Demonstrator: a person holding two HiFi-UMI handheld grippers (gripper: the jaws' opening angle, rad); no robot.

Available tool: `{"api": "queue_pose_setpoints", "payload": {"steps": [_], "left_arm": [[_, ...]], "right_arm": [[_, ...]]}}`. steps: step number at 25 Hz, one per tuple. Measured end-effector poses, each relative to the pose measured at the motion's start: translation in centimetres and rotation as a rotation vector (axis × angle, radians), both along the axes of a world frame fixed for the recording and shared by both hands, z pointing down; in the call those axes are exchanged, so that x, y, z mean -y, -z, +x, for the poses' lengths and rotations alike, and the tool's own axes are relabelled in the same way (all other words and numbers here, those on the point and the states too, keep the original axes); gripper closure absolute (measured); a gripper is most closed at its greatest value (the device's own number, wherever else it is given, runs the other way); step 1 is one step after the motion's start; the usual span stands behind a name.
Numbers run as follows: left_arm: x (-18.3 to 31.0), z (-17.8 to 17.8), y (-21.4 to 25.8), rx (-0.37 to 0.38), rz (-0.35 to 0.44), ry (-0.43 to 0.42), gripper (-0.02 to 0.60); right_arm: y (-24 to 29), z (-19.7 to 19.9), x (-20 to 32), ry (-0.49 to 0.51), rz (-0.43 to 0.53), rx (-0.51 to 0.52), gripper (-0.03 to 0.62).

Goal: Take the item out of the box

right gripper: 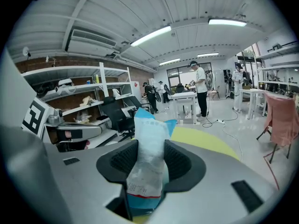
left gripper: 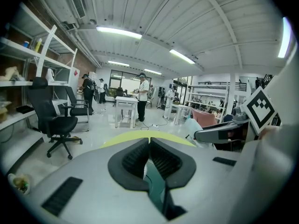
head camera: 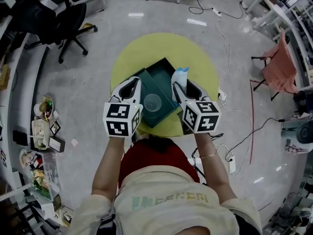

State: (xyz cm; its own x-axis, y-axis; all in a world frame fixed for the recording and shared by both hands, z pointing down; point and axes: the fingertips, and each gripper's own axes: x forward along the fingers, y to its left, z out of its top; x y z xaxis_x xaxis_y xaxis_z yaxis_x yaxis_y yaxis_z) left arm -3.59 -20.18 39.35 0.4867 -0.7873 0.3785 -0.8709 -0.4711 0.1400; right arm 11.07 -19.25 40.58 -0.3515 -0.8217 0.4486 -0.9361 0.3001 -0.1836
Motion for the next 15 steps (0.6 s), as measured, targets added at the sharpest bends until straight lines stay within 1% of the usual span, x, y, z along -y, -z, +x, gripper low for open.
{"api": "queue_pose_setpoints", "payload": {"steps": [15], "left_arm": [[-1.4, -0.8, 0.4, -0.002, 0.016, -0.02, 0.552]], "right_arm": [[2.8, -0.1, -2.8, -0.029, 0.085, 0.065, 0.39]]}}
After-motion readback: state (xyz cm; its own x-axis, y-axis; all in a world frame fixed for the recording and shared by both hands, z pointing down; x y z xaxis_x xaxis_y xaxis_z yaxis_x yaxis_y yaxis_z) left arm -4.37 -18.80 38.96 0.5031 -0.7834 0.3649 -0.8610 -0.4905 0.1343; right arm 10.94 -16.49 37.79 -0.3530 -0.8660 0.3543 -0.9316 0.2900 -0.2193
